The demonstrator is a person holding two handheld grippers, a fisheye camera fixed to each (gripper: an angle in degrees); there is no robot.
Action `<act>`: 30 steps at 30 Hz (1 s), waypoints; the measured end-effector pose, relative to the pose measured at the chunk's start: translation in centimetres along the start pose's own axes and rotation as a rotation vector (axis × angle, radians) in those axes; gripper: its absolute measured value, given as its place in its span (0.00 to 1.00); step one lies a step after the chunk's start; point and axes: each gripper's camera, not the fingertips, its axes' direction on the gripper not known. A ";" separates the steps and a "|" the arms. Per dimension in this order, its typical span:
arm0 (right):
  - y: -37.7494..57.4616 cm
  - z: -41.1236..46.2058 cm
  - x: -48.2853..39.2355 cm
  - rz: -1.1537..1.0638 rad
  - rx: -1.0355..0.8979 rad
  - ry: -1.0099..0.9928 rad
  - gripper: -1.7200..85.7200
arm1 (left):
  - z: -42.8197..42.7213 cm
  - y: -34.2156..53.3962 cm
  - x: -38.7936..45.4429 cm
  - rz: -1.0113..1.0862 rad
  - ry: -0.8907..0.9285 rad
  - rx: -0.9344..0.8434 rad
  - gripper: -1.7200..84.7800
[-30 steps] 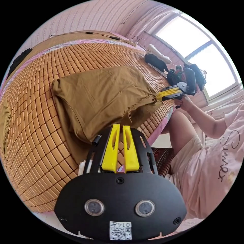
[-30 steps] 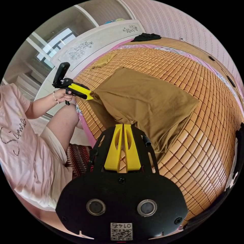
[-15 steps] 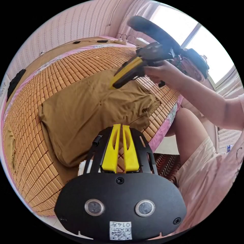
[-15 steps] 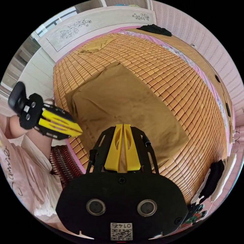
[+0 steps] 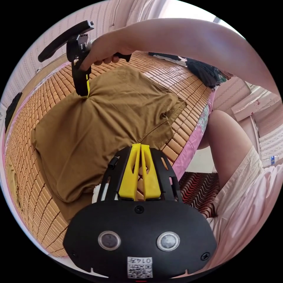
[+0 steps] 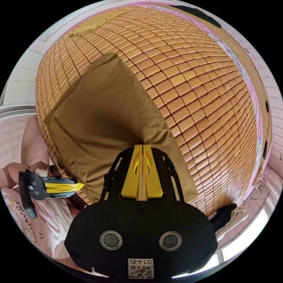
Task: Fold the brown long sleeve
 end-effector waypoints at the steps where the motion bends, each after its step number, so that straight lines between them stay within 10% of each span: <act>1: -0.5 0.0 0.2 -0.021 -0.038 -0.008 0.01 | 0.0 0.0 0.1 -0.002 0.005 0.001 0.01; 12: 1.4 1.0 4.1 0.077 0.067 -0.054 0.02 | -0.9 0.7 3.6 0.004 -0.004 0.031 0.01; 17: 19.4 0.5 4.8 0.362 0.474 -0.140 0.03 | -3.5 1.4 5.6 0.053 -0.042 0.121 0.06; 24: 36.7 12.1 2.0 0.685 0.421 -0.373 0.14 | -4.4 -1.8 11.1 0.167 0.002 0.253 0.13; 30: 41.8 16.9 0.9 0.709 0.530 -0.446 0.04 | -0.2 -6.5 15.3 0.227 0.023 0.175 0.21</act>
